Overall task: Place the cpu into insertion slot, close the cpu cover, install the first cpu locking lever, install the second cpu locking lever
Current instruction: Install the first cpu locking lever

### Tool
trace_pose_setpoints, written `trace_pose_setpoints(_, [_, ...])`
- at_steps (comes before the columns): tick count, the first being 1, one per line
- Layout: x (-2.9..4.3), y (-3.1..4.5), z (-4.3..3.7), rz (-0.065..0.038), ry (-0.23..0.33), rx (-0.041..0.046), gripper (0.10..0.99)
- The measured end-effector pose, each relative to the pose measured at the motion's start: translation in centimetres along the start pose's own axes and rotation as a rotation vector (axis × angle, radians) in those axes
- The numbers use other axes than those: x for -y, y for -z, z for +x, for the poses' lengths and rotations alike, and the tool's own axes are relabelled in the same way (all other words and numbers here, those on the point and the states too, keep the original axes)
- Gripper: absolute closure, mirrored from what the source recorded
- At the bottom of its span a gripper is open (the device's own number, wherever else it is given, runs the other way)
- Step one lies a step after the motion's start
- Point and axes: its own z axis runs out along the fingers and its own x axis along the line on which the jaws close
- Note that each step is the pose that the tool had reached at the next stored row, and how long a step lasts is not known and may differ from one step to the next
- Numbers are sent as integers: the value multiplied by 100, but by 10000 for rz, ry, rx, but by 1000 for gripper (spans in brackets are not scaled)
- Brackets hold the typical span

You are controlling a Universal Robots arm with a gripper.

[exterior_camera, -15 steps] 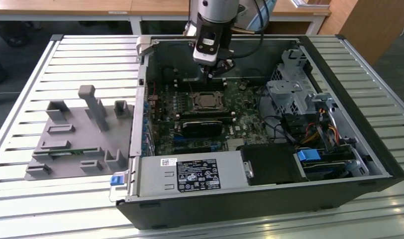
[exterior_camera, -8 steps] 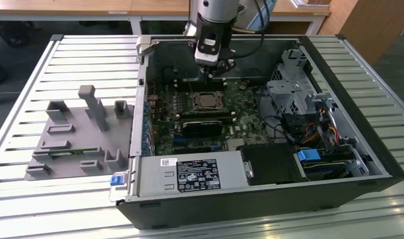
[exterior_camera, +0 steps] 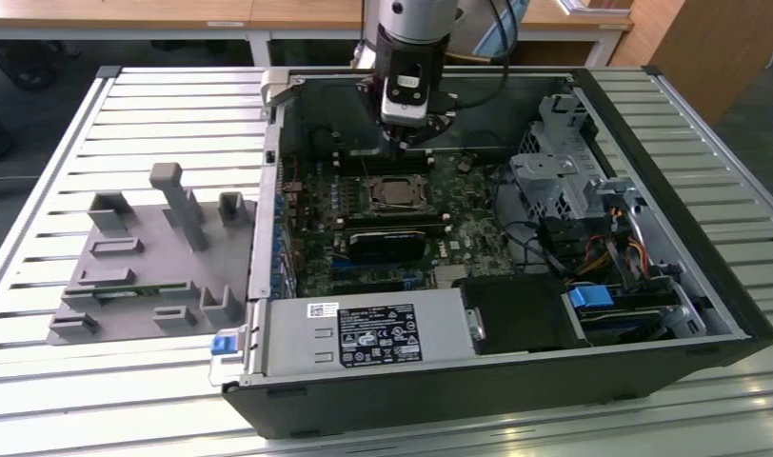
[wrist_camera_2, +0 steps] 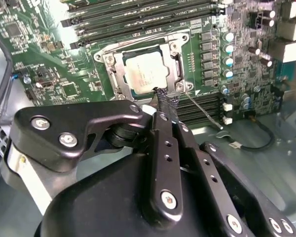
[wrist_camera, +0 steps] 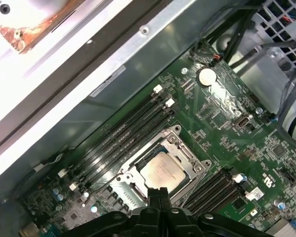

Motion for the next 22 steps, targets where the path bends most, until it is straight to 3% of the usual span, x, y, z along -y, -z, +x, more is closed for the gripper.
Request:
trace_pose_setpoints(7, [0,0,0,26,636,-3,976])
trace_pose_setpoints(13, [0,0,0,31,747,-3,976])
trace_pose_setpoints(22, [0,0,0,88,2172,-10,976])
